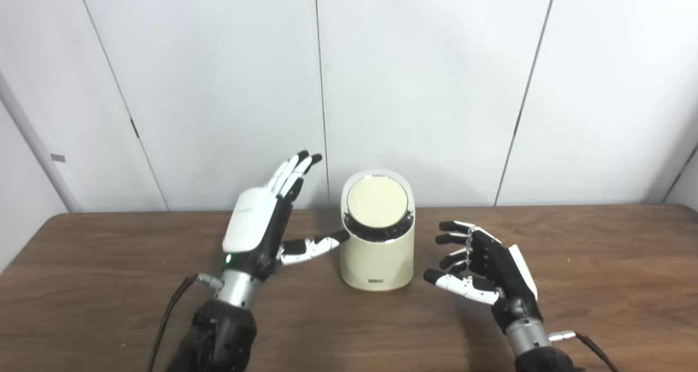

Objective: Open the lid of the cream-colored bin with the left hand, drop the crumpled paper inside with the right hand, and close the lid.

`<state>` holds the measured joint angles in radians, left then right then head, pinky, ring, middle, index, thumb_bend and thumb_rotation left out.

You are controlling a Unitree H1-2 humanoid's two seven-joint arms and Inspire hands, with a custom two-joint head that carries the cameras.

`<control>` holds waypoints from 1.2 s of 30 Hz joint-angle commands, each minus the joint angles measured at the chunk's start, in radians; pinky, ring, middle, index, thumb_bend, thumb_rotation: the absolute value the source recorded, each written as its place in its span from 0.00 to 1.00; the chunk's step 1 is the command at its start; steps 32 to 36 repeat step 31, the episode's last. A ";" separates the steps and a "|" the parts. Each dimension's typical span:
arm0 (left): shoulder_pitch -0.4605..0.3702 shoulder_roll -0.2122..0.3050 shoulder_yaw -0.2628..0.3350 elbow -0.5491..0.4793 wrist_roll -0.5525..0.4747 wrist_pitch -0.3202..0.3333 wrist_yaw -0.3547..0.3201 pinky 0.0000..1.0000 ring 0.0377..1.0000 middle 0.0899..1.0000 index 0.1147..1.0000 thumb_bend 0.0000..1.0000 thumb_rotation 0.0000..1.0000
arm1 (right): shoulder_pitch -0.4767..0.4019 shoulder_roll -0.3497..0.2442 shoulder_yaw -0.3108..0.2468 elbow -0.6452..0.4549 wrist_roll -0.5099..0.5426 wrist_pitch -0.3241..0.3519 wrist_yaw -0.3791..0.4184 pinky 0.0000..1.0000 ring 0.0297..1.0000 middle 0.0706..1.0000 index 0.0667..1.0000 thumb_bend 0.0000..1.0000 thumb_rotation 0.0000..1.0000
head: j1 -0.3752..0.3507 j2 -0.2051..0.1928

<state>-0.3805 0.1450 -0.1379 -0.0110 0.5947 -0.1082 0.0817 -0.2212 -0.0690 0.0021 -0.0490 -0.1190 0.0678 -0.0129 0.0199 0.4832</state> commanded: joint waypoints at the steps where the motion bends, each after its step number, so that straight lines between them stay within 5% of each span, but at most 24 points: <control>1: -0.010 -0.019 0.031 -0.013 -0.101 -0.024 0.009 0.79 0.93 0.95 0.97 0.74 0.37 | -0.037 -0.007 -0.001 -0.015 0.000 -0.043 -0.002 0.35 0.45 0.63 0.67 0.74 0.22 | 0.000 0.000; 7: 0.057 -0.066 0.082 -0.022 -0.368 0.006 -0.072 0.78 0.90 0.94 0.98 0.75 0.39 | -0.036 -0.018 0.002 -0.017 -0.017 -0.045 -0.006 0.34 0.44 0.63 0.69 0.74 0.24 | 0.000 0.001; 13: 0.106 -0.078 0.114 -0.018 -0.475 0.040 -0.097 0.74 0.82 0.86 0.94 0.78 0.47 | -0.031 -0.022 -0.003 -0.030 -0.013 -0.041 -0.004 0.36 0.45 0.64 0.69 0.74 0.23 | -0.002 0.005; 18: 0.132 -0.071 0.121 -0.009 -0.508 0.045 -0.108 0.66 0.79 0.83 0.90 0.77 0.46 | -0.026 -0.023 -0.011 -0.032 0.013 -0.041 0.005 0.45 0.53 0.68 0.71 0.76 0.22 | 0.008 0.003; 24: 0.129 -0.052 0.124 -0.055 -0.530 0.133 -0.139 0.61 0.78 0.82 0.86 0.81 0.46 | -0.024 -0.019 -0.013 -0.035 0.014 -0.036 0.001 0.62 0.67 0.78 0.76 0.78 0.24 | 0.004 0.002; 36: 0.124 -0.048 0.116 -0.034 -0.549 0.152 -0.166 0.63 0.78 0.82 0.86 0.77 0.40 | -0.025 -0.024 -0.008 -0.028 0.008 -0.043 0.005 0.60 0.68 0.81 0.78 0.78 0.26 | -0.006 -0.004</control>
